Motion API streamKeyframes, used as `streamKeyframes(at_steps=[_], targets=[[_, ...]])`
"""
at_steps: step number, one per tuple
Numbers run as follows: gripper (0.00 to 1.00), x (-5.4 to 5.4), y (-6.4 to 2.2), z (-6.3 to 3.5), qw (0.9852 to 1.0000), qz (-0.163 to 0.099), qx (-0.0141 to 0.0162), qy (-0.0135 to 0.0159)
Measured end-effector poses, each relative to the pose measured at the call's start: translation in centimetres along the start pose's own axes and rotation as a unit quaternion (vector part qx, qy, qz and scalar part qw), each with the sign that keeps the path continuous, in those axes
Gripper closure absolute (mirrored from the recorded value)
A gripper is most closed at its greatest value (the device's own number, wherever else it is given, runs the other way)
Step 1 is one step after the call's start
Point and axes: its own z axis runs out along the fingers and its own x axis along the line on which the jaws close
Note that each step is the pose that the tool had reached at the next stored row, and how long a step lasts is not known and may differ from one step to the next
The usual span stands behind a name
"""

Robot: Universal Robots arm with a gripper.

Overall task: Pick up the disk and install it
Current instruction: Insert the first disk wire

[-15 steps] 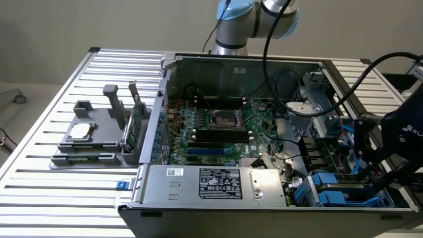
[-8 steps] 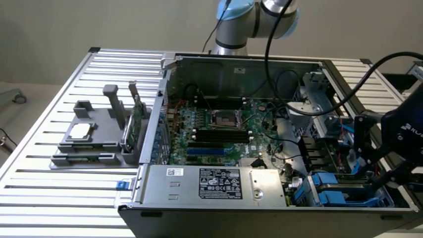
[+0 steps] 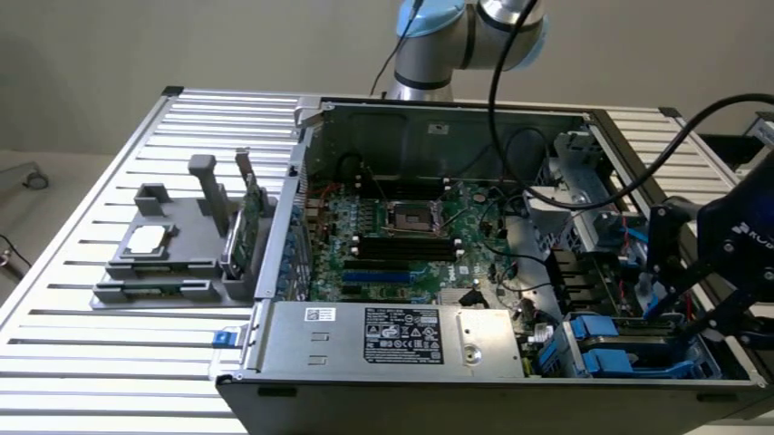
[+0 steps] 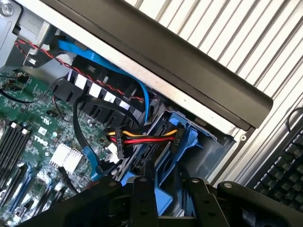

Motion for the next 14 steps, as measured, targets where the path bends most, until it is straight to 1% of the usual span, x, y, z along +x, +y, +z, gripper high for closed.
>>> streamKeyframes(at_steps=[2,4,9,14], targets=[[0.69,0.00,0.01,0.00,1.0000,0.009,-0.0005,0.0014],[0.69,-0.06,0.10,0.00,0.9999,0.013,-0.0007,0.0020],[0.69,-0.31,0.48,-0.04,0.9998,0.019,-0.0008,0.0024],[0.69,-0.46,0.69,-0.06,0.9996,0.028,-0.0009,0.0032]])
